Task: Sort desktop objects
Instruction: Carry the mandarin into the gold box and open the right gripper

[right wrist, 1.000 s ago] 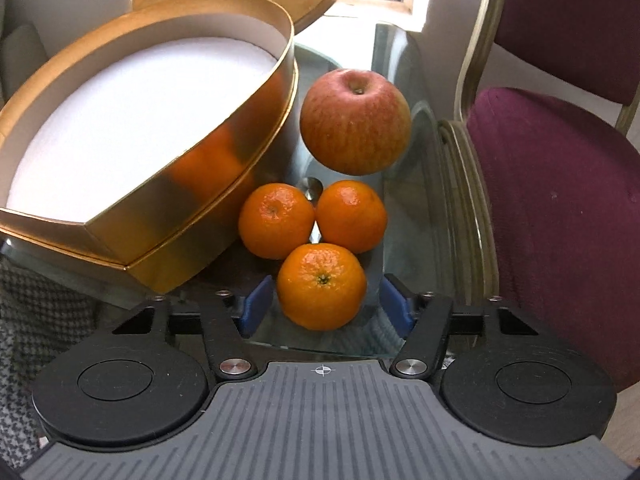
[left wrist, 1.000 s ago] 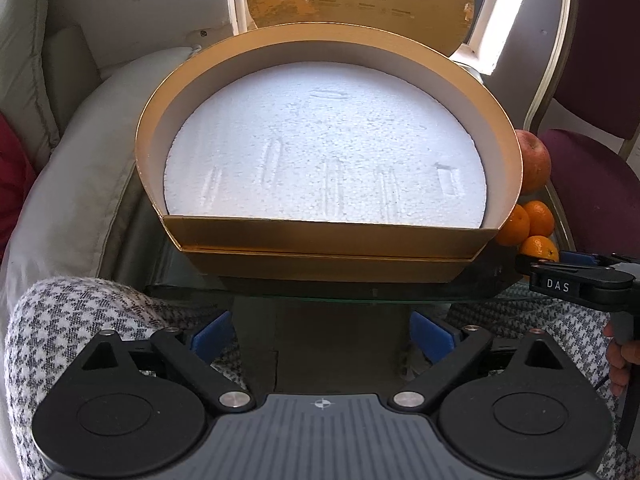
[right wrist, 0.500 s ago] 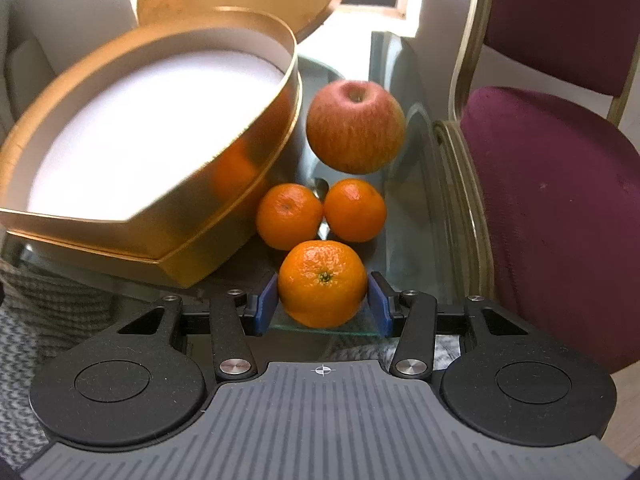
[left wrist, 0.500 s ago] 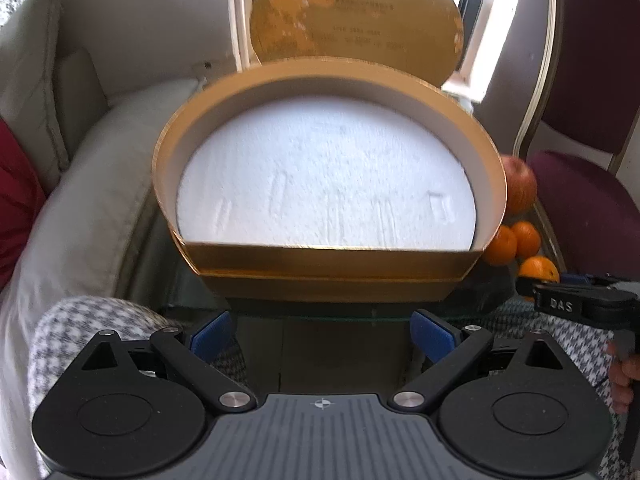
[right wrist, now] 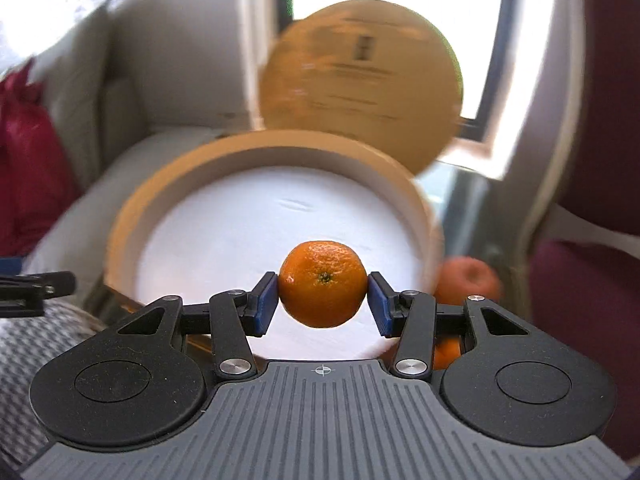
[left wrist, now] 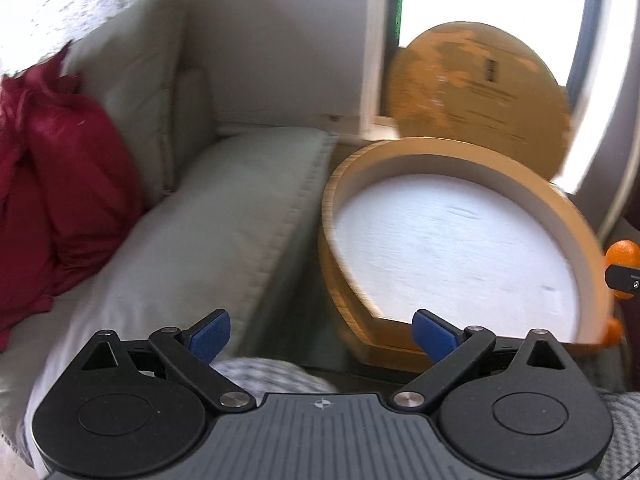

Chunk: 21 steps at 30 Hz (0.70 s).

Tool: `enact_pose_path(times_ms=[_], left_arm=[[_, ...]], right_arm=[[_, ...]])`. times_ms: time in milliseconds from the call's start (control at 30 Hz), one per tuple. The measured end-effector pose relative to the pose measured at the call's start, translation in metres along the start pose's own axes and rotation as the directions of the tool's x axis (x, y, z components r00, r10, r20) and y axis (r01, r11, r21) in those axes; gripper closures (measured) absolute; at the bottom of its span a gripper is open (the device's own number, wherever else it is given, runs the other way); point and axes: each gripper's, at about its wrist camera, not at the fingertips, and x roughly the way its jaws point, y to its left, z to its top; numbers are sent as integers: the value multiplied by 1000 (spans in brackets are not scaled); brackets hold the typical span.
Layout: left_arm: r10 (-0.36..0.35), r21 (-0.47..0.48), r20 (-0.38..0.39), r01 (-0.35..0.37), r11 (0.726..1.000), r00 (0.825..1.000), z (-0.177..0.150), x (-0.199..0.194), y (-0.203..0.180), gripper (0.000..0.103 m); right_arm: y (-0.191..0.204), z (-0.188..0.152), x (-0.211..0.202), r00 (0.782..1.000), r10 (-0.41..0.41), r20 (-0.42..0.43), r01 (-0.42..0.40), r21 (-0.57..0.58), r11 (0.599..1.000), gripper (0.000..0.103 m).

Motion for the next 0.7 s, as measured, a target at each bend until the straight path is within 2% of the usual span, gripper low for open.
enact_pose_path(times_ms=[133, 333, 533, 700], left_arm=[[27, -71, 9, -26, 997, 1000, -1, 11, 25, 5], [-3, -140, 27, 7, 990, 1000, 1, 12, 44, 5], [-5, -200, 11, 7, 980, 1000, 0, 17, 55, 5], [-10, -211, -13, 7, 977, 1000, 0, 21, 57, 5]], right_arm=[[42, 16, 32, 997, 74, -37, -77, -67, 995, 53], [101, 24, 80, 983, 147, -111, -163, -151, 975, 53], [128, 21, 130, 968, 133, -215, -177, -204, 963, 53], [125, 15, 150, 955, 122, -271, -180, -200, 963, 53]])
